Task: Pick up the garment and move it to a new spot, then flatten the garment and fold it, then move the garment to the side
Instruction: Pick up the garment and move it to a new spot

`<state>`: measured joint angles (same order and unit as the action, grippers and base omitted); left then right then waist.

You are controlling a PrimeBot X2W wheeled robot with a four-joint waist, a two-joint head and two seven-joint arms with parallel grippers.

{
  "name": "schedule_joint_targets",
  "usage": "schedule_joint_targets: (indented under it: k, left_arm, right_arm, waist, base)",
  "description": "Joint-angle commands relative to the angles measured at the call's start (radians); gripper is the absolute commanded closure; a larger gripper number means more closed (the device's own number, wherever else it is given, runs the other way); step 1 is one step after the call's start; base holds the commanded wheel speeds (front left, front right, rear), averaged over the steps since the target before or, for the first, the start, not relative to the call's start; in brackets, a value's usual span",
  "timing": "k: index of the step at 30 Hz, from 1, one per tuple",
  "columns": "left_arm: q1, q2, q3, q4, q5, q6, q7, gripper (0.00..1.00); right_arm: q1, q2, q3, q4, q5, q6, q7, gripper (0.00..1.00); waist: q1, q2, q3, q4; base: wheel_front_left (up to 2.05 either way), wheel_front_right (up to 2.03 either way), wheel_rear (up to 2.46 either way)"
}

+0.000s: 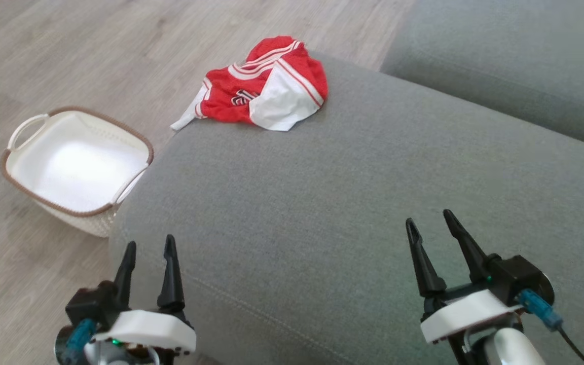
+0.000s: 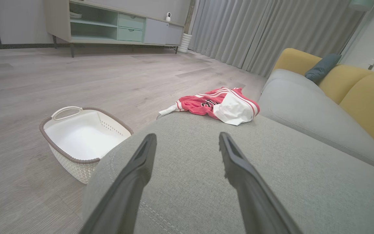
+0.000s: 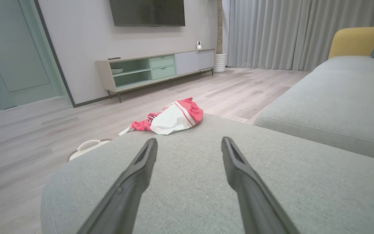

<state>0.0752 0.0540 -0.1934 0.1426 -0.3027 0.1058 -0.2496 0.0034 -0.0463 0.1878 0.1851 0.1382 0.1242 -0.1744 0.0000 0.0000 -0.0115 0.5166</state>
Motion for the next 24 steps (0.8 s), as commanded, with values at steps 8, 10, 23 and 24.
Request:
schedule_joint_targets:
  k: [8, 10, 23, 24]
  left_arm:
    - [-0.031, -0.004, 0.03, -0.044, -0.007, 0.004, -0.012, 0.0]
    - [-0.037, -0.004, 0.024, -0.04, -0.008, 0.002, -0.012, 0.0]
    - [-0.325, 0.079, 0.09, -0.005, 0.019, -0.051, 0.004, 0.0]
    - [-0.378, 0.098, 0.093, 0.01, 0.022, -0.062, 0.017, 0.0]
  right_arm:
    - [-0.064, -0.004, 0.033, -0.037, -0.011, 0.007, 0.004, 0.0]
    - [-0.062, -0.004, 0.022, -0.043, -0.014, 0.007, 0.004, 0.0]
    - [-0.131, -0.004, -0.038, -0.139, -0.093, 0.007, 0.058, 0.0]
    - [-0.137, -0.004, -0.045, -0.147, -0.103, 0.007, 0.062, 0.0]
  waist:
    - [0.0, 0.0, 0.025, 0.011]
    - [0.0, 0.0, 0.035, 0.011]
    - [0.0, 0.0, 0.248, -0.136]
    - [0.0, 0.0, 0.265, -0.148]
  base:
    - [0.0, 0.0, 0.0]
    - [0.0, 0.0, 0.0]
    - [0.0, 0.0, 0.0]
    - [0.0, 0.0, 0.0]
